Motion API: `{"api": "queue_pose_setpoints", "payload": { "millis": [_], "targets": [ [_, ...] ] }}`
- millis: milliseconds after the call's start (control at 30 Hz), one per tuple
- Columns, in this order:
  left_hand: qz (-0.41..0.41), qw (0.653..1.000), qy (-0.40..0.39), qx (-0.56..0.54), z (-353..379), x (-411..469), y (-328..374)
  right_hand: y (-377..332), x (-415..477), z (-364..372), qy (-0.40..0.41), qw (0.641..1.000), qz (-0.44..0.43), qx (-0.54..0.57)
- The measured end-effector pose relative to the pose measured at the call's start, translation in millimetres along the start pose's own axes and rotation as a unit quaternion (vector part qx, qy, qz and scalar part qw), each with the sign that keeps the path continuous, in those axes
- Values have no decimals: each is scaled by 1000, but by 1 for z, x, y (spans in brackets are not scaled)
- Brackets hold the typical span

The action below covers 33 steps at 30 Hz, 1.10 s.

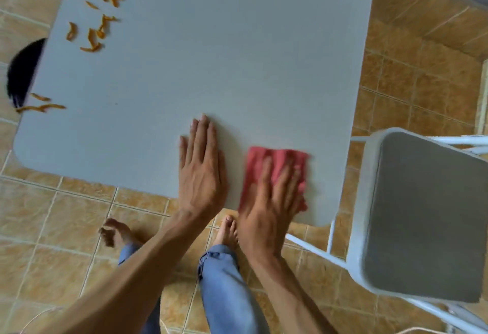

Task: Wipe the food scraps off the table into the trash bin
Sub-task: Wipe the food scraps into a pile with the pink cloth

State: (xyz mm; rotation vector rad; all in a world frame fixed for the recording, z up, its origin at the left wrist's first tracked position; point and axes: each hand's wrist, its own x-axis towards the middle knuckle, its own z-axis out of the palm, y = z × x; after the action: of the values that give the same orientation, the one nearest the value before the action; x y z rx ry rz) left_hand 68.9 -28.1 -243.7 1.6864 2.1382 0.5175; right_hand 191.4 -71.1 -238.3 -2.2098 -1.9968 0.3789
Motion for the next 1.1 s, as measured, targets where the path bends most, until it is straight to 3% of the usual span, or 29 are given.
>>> {"api": "queue_pose_setpoints", "payload": {
  "millis": [67,133,200,300,333,400,500,667,733,867,1100],
  "targets": [
    [2,999,0,-34,-13,-6,-15,-13,-3,1,-61,979,-191,-27],
    [-29,999,16,-33,-31,-15,-41,-10,18,0,-84,951,-293,-47],
    [-80,996,35,-29,-51,-26,-79,-16,35,4,-52,972,-223,-60],
    [-140,989,57,-5,-81,-41,-143,-68,27,24,28,1000,11,-2],
    [-149,987,61,5,-91,-45,-163,-93,18,33,26,1000,17,6],
    [-165,983,72,17,-110,-48,-195,-133,-4,46,-35,995,-91,11],
    [-174,981,82,22,-132,-41,-225,-172,-19,59,-102,962,-254,-6],
    [-136,989,58,17,-137,-19,-253,-233,-10,80,-129,925,-356,-24],
    [-124,991,50,5,-134,-14,-258,-256,-4,89,-109,936,-332,-31],
    [-123,992,38,-5,-134,-11,-264,-304,9,106,-27,981,-189,-34],
    [-94,995,6,14,-139,-11,-271,-357,85,119,43,999,-30,-5]
  ]
}}
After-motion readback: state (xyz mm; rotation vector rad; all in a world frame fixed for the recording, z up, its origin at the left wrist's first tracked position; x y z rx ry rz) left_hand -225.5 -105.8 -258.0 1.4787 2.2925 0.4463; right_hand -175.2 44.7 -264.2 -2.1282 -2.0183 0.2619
